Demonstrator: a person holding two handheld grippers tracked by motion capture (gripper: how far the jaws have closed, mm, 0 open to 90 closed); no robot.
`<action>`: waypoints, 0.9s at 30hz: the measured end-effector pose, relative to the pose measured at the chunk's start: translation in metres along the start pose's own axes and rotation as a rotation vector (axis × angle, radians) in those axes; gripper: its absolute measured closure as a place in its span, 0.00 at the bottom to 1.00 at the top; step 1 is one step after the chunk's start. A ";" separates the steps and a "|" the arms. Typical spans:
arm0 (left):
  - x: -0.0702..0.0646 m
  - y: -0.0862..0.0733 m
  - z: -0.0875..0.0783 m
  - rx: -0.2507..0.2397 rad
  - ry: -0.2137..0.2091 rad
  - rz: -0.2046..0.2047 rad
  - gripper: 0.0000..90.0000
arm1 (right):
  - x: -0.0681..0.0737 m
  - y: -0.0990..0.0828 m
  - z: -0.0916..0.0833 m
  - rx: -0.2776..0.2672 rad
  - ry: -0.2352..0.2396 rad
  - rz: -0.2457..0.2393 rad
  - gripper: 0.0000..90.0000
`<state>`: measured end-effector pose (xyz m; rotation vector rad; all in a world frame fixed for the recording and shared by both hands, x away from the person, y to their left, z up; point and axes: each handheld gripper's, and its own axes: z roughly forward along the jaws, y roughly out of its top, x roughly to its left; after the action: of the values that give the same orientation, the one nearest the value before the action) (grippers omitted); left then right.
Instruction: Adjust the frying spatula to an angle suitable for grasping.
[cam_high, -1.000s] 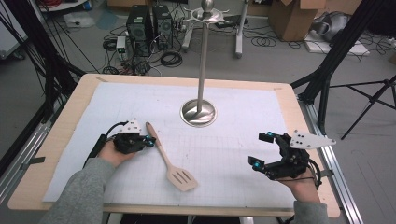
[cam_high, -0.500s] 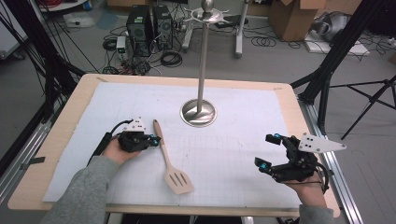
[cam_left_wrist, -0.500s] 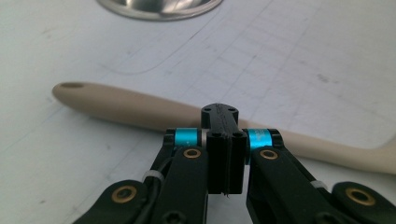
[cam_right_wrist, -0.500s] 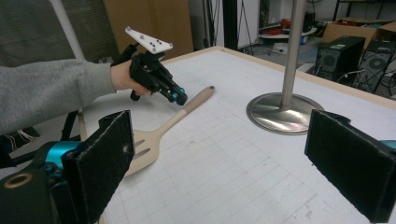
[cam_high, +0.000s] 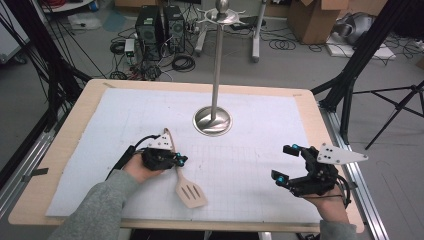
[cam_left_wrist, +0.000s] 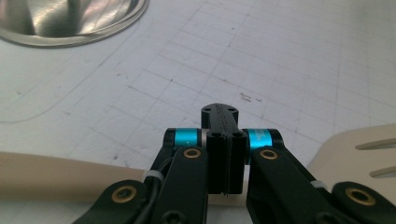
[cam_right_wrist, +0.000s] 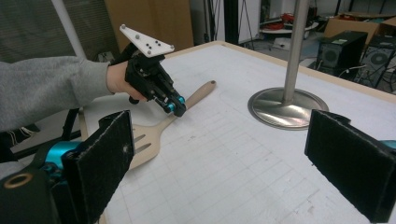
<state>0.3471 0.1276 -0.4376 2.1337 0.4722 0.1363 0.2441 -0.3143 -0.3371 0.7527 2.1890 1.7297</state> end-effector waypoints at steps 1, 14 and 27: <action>-0.001 0.000 0.001 0.001 -0.005 0.004 1.00 | 0.001 0.000 -0.001 0.001 -0.002 0.004 0.08; -0.009 -0.003 0.009 0.074 -0.037 0.039 1.00 | 0.003 -0.002 -0.006 0.000 -0.015 0.008 0.08; -0.014 -0.007 0.000 0.088 -0.024 0.053 1.00 | 0.002 0.000 -0.002 -0.004 -0.004 -0.002 0.08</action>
<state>0.3322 0.1257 -0.4428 2.2321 0.4149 0.1221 0.2412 -0.3152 -0.3360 0.7518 2.1818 1.7295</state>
